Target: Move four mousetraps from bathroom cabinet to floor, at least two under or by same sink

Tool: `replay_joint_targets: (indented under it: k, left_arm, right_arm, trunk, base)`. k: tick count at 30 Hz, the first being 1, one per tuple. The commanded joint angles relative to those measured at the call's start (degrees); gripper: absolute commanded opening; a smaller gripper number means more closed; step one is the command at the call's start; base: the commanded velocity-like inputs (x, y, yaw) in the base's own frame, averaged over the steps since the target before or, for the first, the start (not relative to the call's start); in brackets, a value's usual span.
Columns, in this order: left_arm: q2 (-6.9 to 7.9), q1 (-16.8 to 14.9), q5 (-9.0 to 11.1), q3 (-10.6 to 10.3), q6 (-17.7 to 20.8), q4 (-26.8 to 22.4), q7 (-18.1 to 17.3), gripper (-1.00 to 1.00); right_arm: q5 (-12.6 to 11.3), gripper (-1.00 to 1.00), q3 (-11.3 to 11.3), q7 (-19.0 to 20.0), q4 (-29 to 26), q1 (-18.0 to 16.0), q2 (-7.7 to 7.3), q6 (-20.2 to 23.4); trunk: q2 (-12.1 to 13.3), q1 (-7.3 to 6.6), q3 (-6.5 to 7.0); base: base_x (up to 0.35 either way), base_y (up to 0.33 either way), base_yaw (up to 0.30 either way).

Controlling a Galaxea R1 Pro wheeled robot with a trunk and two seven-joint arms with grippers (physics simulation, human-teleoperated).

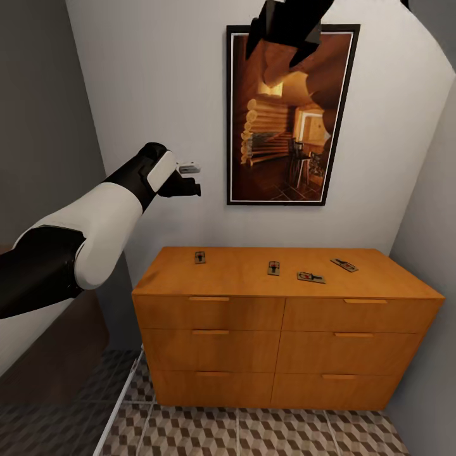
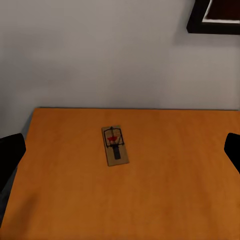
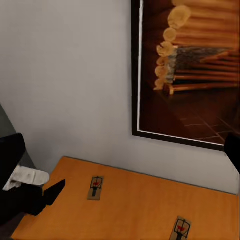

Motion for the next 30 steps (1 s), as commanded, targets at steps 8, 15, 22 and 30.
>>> replay_joint_targets:
  k: [8,15,22,30]
  left_arm:
    - [0.04,-0.1,0.6,-0.4,0.2,-0.1,0.4,1.0]
    - [0.03,0.0,0.6,-0.4,0.2,-0.1,0.4,1.0]
    - [0.02,0.0,0.6,-0.4,0.2,-0.1,0.4,1.0]
    - [0.02,0.0,0.6,-0.4,0.2,-0.1,0.4,1.0]
  right_arm:
    - [-0.1,1.0,-0.2,-0.1,0.3,-2.5,0.0,0.0]
    - [-0.1,1.0,-0.2,-0.1,0.5,-3.1,0.0,0.0]
    - [-0.1,1.0,-0.1,-0.1,0.5,-3.2,0.0,0.0]
    - [0.3,1.0,-0.2,-0.2,0.2,-4.4,-0.54,0.0]
  trunk:
    - [0.0,0.0,-0.08]
    - [0.0,0.0,-0.08]
    - [0.0,0.0,-0.08]
    - [0.0,0.0,-0.08]
  base:
    - [0.0,0.0,0.0]
    - [0.0,0.0,0.0]
    - [0.0,0.0,0.0]
    - [0.0,0.0,0.0]
